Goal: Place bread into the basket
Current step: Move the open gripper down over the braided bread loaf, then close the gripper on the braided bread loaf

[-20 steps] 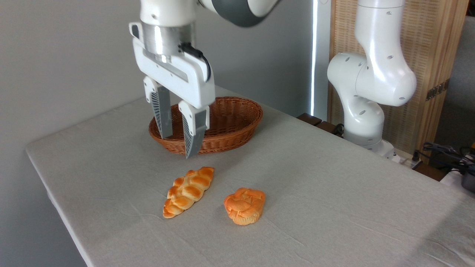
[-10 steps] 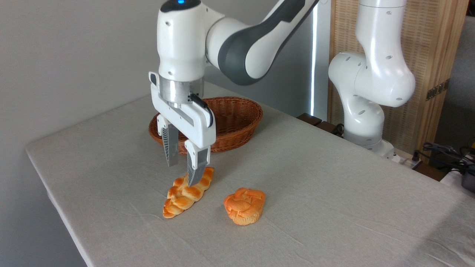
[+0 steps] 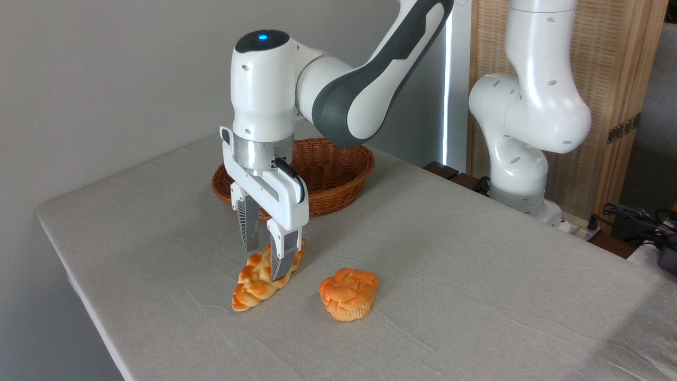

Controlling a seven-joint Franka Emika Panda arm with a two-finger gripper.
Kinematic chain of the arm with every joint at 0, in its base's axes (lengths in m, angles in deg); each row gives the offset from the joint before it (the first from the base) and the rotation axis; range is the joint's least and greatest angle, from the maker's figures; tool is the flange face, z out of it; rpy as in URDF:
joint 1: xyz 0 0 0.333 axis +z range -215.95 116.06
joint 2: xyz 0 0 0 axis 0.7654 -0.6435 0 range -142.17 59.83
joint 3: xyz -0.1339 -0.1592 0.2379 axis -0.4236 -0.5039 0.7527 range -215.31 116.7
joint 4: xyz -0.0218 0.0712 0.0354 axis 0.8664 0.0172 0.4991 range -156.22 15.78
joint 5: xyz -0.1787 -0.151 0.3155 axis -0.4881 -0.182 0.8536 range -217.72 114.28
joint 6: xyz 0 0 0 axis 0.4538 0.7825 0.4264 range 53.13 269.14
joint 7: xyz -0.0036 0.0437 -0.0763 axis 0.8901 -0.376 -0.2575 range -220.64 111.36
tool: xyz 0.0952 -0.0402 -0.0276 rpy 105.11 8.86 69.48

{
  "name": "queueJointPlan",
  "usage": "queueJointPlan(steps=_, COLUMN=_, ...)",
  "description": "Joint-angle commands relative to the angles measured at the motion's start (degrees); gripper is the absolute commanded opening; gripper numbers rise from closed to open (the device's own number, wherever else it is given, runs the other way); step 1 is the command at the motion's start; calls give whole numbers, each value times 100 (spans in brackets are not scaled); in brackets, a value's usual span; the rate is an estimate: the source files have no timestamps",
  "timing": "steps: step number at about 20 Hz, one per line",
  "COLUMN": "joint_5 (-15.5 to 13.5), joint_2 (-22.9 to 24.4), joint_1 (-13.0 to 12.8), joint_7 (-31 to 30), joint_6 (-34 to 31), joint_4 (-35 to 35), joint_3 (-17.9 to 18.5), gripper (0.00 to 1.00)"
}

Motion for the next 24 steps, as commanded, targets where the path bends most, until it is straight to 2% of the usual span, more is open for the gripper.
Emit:
queueJointPlan(steps=1, joint_5=-2, joint_2=-72, joint_1=-92, joint_7=6, joint_6=268, joint_4=-107, joint_3=30, gripper=100)
queueJointPlan(steps=5, joint_5=-2, joint_2=-161, joint_1=-92, joint_7=190, joint_6=277, joint_4=-142, joint_3=30, gripper=73)
queueJointPlan(steps=6, joint_5=-2, joint_2=-170, joint_1=-92, joint_7=286, joint_6=277, joint_4=-142, joint_3=30, gripper=58)
queueJointPlan(steps=8, joint_5=-11, joint_2=-205, joint_1=-92, joint_7=418, joint_6=259, joint_4=-142, joint_3=30, gripper=38)
queueJointPlan(steps=10, joint_5=-11, joint_2=-213, joint_1=-92, joint_7=454, joint_6=224, joint_4=-142, joint_3=30, gripper=22)
queueJointPlan(steps=13, joint_5=-11, joint_2=-362, joint_1=-92, joint_7=463, joint_6=180, joint_4=-134, joint_3=22, gripper=15)
queueJointPlan(steps=17, joint_5=-11, joint_2=-363, joint_1=-92, joint_7=437, joint_6=110, joint_4=-55, joint_3=30, gripper=13)
queueJointPlan(steps=20, joint_5=-28, joint_2=-257, joint_1=-75, joint_7=445, joint_6=-626, joint_4=471, joint_3=100, gripper=9)
queueJointPlan(steps=24, joint_5=-81, joint_2=-161, joint_1=-74, joint_7=393, joint_6=-900, joint_4=763, joint_3=92, gripper=9)
